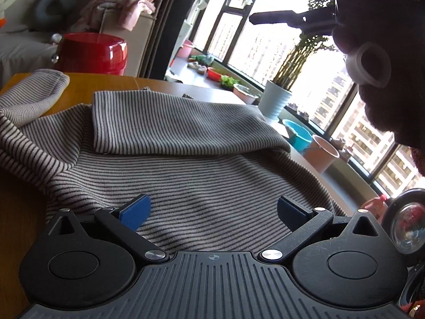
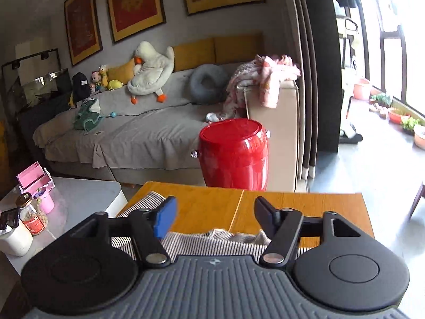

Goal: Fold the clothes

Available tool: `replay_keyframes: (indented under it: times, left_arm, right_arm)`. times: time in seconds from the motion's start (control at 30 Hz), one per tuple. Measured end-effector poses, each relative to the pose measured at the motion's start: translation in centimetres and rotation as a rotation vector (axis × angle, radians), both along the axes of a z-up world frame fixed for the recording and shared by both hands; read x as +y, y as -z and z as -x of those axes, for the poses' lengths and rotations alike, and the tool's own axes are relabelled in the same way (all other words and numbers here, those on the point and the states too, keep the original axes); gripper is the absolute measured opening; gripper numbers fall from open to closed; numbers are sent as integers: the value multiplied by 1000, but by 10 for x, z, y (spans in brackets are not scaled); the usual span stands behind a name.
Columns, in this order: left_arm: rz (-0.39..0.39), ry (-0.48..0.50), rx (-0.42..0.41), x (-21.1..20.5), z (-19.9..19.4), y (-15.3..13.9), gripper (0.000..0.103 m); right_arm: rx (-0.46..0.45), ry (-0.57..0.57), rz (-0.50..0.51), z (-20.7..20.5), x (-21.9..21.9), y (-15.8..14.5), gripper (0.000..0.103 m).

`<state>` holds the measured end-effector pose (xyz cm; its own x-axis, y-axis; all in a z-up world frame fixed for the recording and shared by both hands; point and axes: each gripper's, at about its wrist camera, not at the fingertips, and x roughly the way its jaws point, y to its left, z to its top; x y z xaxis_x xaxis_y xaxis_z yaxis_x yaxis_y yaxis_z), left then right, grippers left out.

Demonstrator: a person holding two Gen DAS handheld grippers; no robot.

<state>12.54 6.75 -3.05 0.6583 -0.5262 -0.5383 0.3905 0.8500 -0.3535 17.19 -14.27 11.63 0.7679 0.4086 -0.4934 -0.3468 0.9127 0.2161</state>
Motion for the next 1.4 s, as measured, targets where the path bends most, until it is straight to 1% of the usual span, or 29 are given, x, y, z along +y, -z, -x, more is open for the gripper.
replay_keyframes:
  times: [0.03, 0.1, 0.13, 0.2, 0.27, 0.3, 0.37, 0.47, 0.53, 0.63, 0.8, 0.87, 0.93, 1.0, 1.03, 1.1, 1.17, 1.23, 1.33, 1.37, 1.4]
  left_arm:
    - [1, 0, 0, 0, 0, 0, 103]
    - [2, 0, 0, 0, 0, 0, 103]
    - [3, 1, 0, 0, 0, 0, 103]
    - [6, 3, 1, 0, 0, 0, 103]
    - [11, 5, 3, 2, -1, 0, 103]
    - [9, 5, 4, 1, -1, 0, 103]
    - [4, 5, 4, 0, -1, 0, 103]
    - [-27, 5, -1, -4, 0, -1, 103]
    - [-57, 7, -4, -9, 1, -2, 103]
    - [-110, 11, -6, -17, 2, -3, 103]
    - [-243, 30, -22, -34, 4, -3, 103]
    - [-258, 33, -25, -36, 4, -3, 103]
    - [-240, 27, -25, -32, 4, -4, 103]
    - [-249, -6, -42, -26, 5, -7, 103]
    - [-269, -33, -68, -22, 5, -9, 103]
    - [-329, -134, -144, -6, 2, -21, 102]
    - [-374, -256, -165, 16, -13, -33, 102]
    - [-403, -358, -151, 41, -33, -41, 102]
    - [-440, -450, -96, 71, -63, -40, 101]
    - [-444, -467, -74, 80, -71, -37, 97]
    - [-433, -467, -48, 86, -77, -35, 91]
  right_arm:
    - [28, 9, -19, 0, -7, 12, 78]
    - [87, 32, -56, 0, -21, 38, 86]
    - [118, 45, -74, 0, -28, 52, 88]
    - [179, 74, -114, 0, -43, 81, 96]
    - [214, 83, -169, 0, -57, 109, 96]
    - [207, 76, -183, 2, -60, 116, 103]
    - [156, 46, -191, 8, -60, 122, 103]
    - [110, 29, -161, 13, -53, 124, 103]
    - [109, 25, -178, 13, -56, 124, 103]
    - [108, 19, -242, 13, -64, 125, 103]
    - [106, 9, -349, 12, -78, 127, 103]
    - [104, 9, -355, 13, -78, 127, 103]
    - [103, 9, -350, 13, -77, 127, 103]
    - [103, 10, -351, 14, -78, 127, 103]
    - [103, 10, -355, 14, -78, 127, 103]
    - [103, 9, -367, 14, -80, 128, 103]
    - [104, 9, -370, 14, -81, 128, 103]
    - [103, 9, -364, 14, -80, 128, 103]
    - [101, 10, -358, 14, -79, 128, 103]
    - [101, 10, -358, 14, -79, 128, 103]
    - [101, 10, -358, 14, -79, 128, 103]
